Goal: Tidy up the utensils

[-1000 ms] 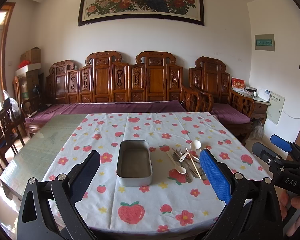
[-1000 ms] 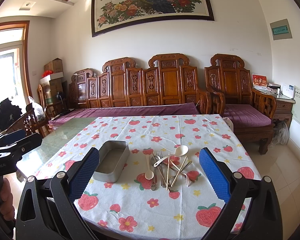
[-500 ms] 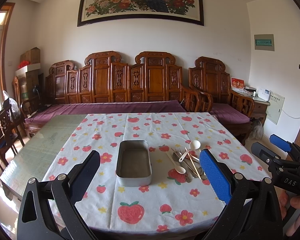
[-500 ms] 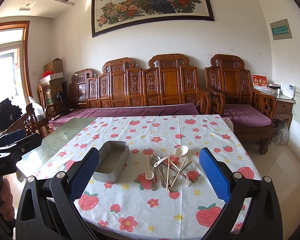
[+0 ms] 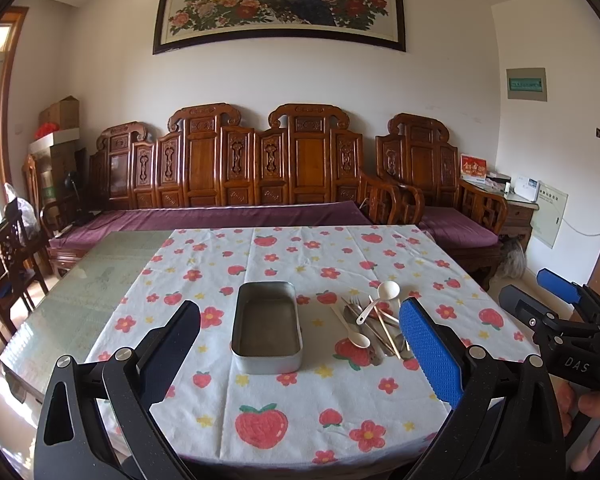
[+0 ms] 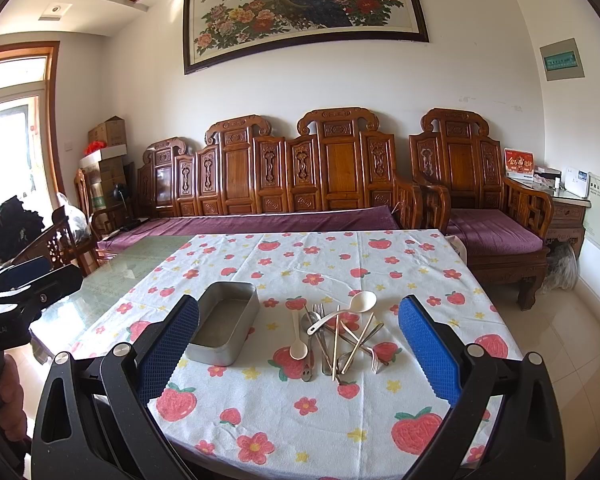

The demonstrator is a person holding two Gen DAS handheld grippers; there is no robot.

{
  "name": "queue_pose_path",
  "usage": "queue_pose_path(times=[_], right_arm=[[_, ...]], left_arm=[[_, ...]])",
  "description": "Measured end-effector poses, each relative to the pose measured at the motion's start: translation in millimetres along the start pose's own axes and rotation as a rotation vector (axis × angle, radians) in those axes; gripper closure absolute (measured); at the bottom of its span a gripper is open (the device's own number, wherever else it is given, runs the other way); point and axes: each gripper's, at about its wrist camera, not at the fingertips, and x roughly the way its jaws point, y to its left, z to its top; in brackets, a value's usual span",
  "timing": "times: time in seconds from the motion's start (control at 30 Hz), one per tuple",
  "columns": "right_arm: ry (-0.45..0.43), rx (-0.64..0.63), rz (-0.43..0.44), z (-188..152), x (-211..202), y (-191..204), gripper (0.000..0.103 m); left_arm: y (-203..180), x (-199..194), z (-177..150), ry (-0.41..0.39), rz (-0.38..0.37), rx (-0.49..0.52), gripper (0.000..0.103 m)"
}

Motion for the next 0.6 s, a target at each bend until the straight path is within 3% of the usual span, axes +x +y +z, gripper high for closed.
queue_pose_path(times=[0.23,0.6], right_arm=[[0.023,0.004,-0.004,-4,5,-3,0.003],[0.119,0.017,-0.023,-35,63,-31,0.003]], left_arm=[[-3,17,-2,0.051,-0.010,0.003,0.007],[0,89,-32,0.194,-0.042,0.021,0.007]])
